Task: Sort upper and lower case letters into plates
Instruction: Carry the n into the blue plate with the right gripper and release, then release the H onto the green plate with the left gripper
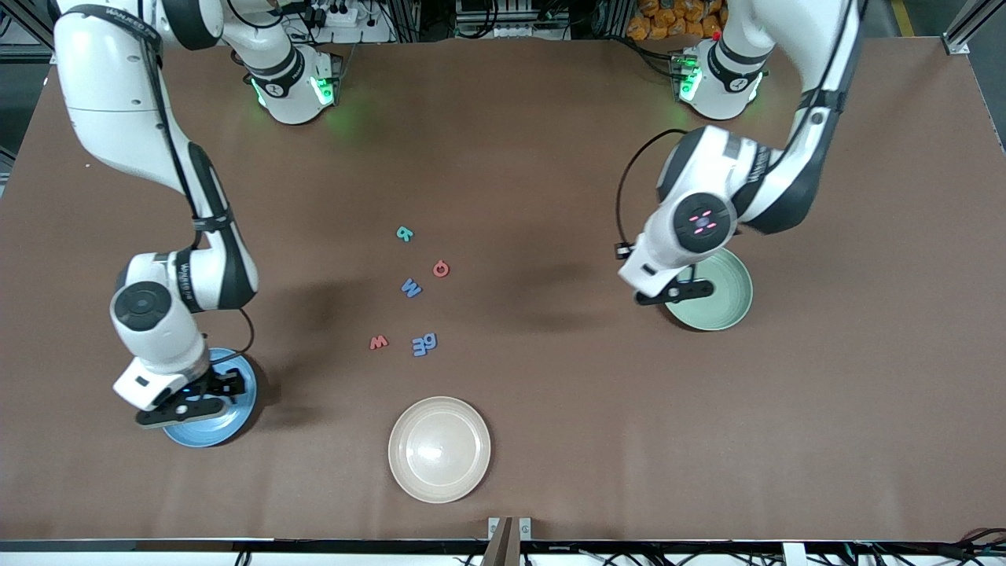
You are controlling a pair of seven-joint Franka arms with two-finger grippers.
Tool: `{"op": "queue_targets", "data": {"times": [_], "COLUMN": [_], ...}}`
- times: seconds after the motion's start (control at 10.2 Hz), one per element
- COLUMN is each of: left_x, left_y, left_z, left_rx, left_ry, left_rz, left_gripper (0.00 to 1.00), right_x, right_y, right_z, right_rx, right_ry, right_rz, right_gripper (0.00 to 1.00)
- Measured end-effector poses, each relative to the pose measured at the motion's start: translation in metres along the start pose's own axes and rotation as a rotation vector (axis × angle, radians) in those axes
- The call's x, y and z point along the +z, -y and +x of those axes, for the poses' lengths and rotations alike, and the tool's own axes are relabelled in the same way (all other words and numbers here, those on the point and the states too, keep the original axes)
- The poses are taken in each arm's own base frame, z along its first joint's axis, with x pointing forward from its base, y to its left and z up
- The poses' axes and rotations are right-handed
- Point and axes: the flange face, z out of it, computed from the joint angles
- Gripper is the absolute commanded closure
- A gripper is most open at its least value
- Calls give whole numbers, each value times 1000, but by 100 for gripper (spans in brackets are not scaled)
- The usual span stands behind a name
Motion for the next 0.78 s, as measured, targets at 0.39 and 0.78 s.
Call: {"op": "queue_targets", "data": {"times": [0.39,0.78], "left_x": [56,108], "left_y": [67,86], "left_z": [13,13], "left_rx": [126,167], "left_ry": [-157,-240], "left_rz": [7,-22], "left_gripper": [84,0], "right_x": [-56,-131], "right_y": [96,87], "right_z": [14,2], "right_rx": [203,576], "right_ry": [99,322], "right_rz": [22,88], "right_gripper": [0,0]}}
